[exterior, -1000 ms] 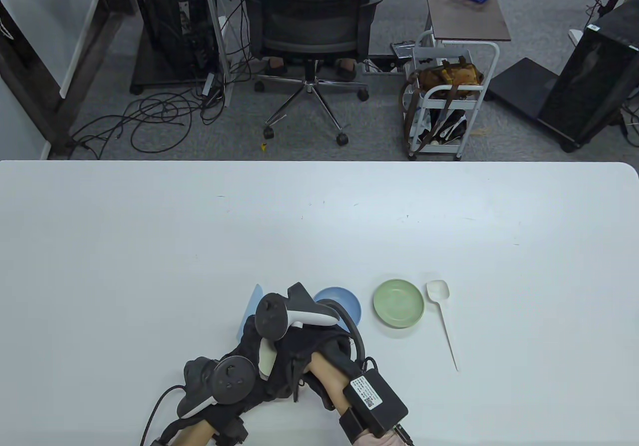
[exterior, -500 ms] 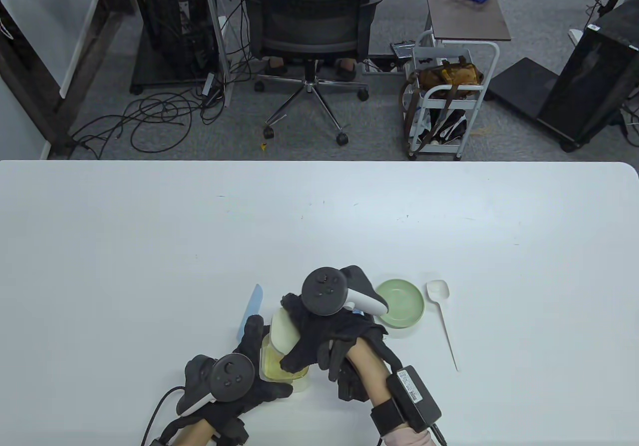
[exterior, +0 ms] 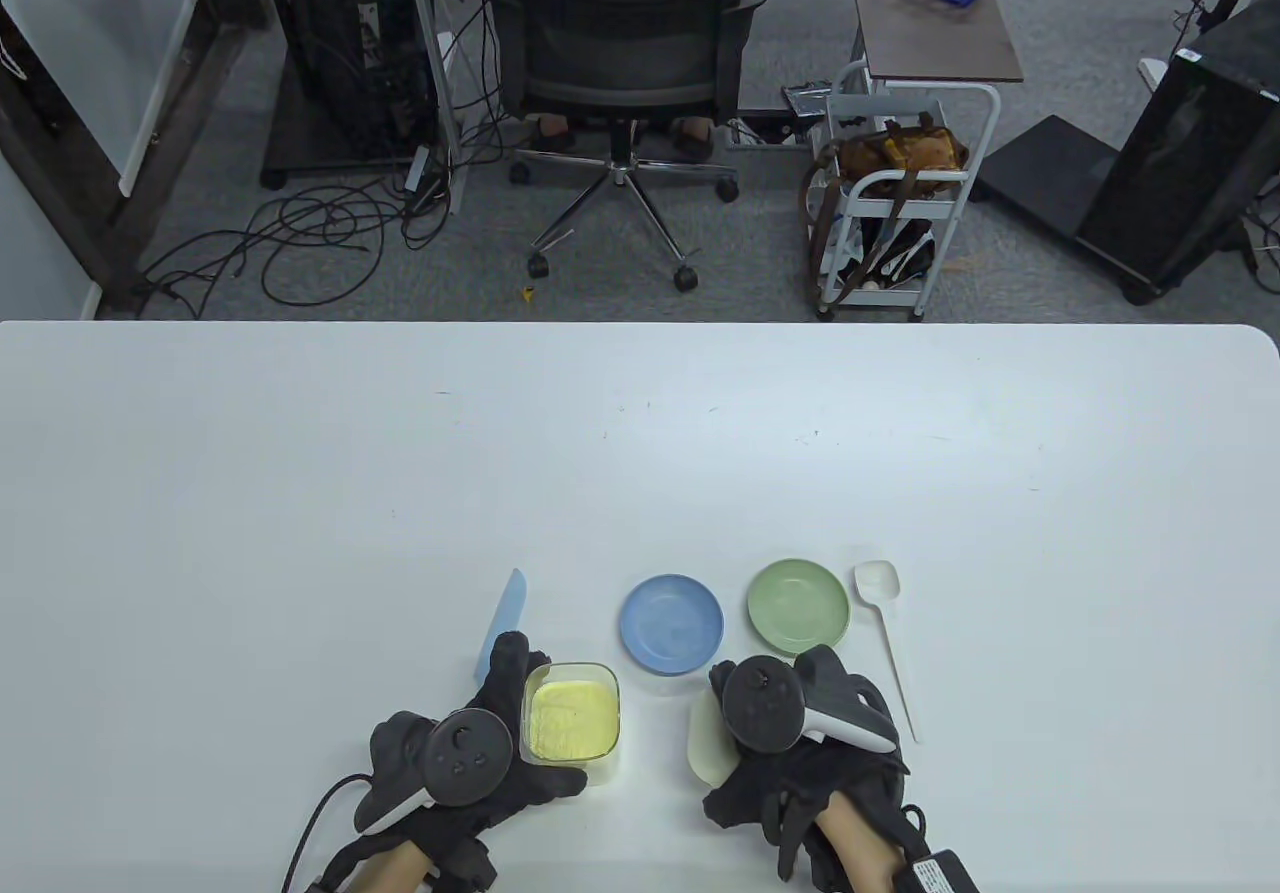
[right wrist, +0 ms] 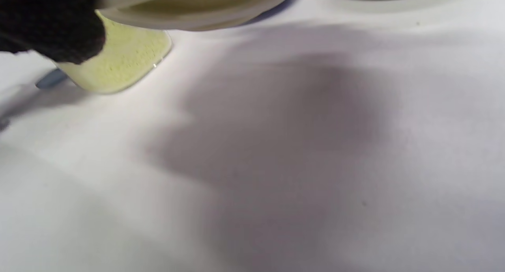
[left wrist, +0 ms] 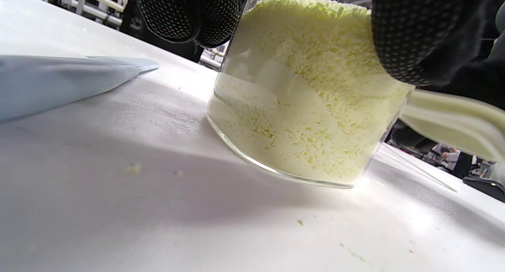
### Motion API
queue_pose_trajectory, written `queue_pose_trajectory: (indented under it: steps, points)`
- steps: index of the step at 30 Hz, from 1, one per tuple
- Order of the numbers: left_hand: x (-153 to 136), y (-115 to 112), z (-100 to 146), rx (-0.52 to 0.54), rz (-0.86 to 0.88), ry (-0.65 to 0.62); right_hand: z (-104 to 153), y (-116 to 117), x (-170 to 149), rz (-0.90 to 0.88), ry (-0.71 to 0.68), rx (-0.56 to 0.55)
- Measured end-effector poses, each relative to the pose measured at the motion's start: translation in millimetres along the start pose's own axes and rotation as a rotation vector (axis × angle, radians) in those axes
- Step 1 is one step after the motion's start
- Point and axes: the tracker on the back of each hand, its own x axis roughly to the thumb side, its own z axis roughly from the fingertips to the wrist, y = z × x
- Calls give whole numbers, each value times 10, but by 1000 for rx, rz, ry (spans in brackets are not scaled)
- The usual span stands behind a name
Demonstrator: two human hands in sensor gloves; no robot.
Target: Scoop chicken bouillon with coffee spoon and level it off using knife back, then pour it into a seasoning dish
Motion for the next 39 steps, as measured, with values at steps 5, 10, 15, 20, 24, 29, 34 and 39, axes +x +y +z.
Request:
queue_pose_trajectory:
  steps: [5,10,15,20,24,29,34,39]
  points:
    - [0,-2,2,-1,-2,1,-96,206,-47,3,-1,22]
    - [0,-3,2,-2,0,1,-133,337,-115,36,22,41]
    - [-1,-9,-1,-4,3,1,-115,369,-164,1,6,60]
    - [-1,-9,1,-6,0,0,65,212,-176,-69,-77,-18]
    - [-1,-9,1,-9,-1,0,295,-85,-316,-91,-9,-201]
    - [-1,-7,3,-13,-1,1,519,-403,-778,-318,189,-539]
    - [0,-7,2,-15,-1,0,530,-304,-1255,-326,552,-540]
    - [0,-7,1,-17,2,1,471,-80,-1477,-322,711,-502]
